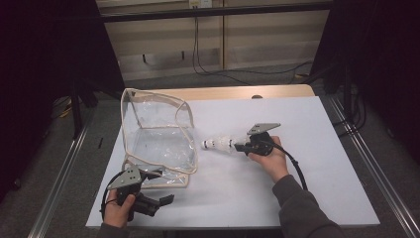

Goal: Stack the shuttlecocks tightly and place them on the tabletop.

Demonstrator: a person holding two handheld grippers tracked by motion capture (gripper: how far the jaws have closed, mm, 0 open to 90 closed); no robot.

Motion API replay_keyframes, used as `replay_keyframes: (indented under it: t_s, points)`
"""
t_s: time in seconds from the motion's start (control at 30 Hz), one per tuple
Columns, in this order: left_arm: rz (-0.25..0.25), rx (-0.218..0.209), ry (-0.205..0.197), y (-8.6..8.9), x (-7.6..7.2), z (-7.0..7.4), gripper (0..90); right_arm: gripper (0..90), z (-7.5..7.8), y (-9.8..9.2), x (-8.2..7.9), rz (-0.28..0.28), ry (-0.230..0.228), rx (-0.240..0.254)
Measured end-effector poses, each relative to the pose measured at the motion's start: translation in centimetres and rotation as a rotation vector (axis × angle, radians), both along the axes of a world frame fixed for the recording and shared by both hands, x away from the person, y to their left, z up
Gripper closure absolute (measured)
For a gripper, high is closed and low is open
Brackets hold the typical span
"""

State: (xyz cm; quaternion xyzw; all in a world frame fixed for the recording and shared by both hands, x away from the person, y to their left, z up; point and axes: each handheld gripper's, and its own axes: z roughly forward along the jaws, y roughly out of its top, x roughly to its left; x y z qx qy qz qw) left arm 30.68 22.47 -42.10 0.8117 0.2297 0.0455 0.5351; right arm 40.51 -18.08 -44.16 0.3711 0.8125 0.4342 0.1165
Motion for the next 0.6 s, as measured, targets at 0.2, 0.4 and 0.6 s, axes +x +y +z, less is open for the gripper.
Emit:
replay_keyframes:
  t_s: [0.2,0.4,0.6]
  points:
    - [0.001,-0.001,-0.002,0.03,-0.01,0.03,4.4,89.7,0.03,0.36,0.10,0.006,0.000,-0.001]
    - [-0.001,-0.003,-0.001,0.04,0.00,0.02,4.4,89.7,-0.01,0.54,0.21,0.002,-0.003,0.005]
    - [0.000,-0.003,-0.002,0.03,0.01,0.01,4.4,89.7,-0.07,0.61,0.41,0.002,-0.003,0.007]
